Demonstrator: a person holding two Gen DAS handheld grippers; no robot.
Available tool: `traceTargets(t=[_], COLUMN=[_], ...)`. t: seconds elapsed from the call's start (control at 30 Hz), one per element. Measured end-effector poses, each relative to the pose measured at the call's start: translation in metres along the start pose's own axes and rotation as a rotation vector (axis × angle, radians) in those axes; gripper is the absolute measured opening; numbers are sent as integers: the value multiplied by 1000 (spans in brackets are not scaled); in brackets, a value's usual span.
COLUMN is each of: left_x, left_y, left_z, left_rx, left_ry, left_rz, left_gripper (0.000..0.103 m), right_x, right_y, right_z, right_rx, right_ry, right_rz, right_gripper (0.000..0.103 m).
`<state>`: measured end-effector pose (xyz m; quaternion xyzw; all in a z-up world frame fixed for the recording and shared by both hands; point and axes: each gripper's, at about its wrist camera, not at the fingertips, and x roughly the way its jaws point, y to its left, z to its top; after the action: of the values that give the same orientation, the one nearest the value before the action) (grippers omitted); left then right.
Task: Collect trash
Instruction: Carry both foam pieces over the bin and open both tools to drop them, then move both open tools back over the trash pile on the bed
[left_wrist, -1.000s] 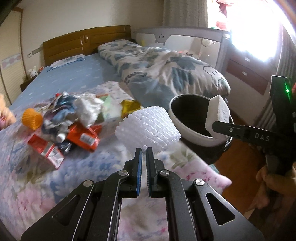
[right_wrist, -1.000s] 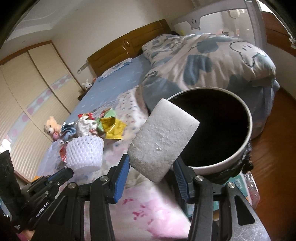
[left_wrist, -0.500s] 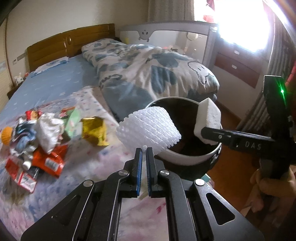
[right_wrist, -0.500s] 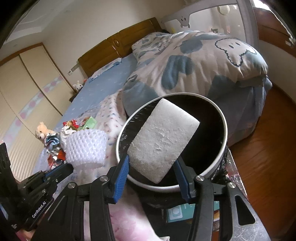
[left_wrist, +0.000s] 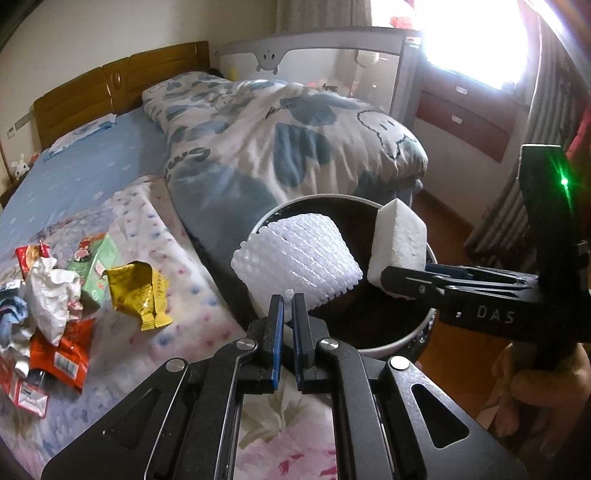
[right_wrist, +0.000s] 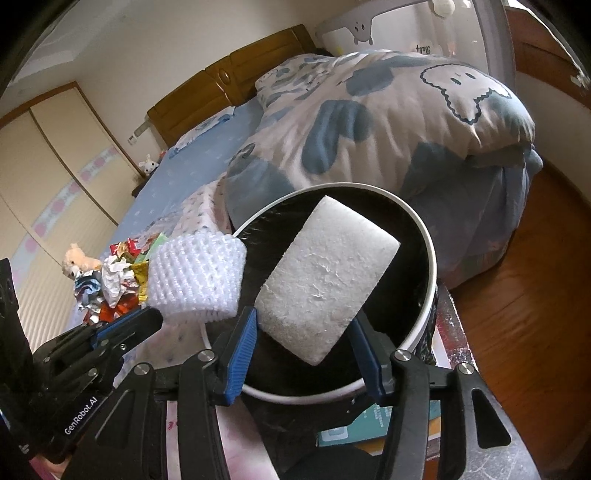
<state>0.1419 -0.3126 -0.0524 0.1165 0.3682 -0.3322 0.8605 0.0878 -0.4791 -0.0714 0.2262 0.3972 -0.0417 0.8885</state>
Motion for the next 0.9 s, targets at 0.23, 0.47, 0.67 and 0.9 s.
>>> traceTargets(t=[0.23, 0.47, 0.67, 0.9], left_x=[7, -4, -25, -52], left_y=[7, 20, 48, 84], left_z=[0, -18, -46, -78], left_rx=[-33, -66, -135, -230], left_ry=[17, 17, 18, 12], left_rz=[-6, 21, 63, 121], left_gripper=[42, 62, 72, 72], right_x=[2, -5, -8, -4], right_y=[-4, -6, 11, 46], right_z=[5, 2, -9, -27], right_rx=[9, 33, 38, 2], right_ry=[0, -36, -63, -69], right_rz=[-13, -20, 9, 54], right_gripper=[72, 79, 94, 95])
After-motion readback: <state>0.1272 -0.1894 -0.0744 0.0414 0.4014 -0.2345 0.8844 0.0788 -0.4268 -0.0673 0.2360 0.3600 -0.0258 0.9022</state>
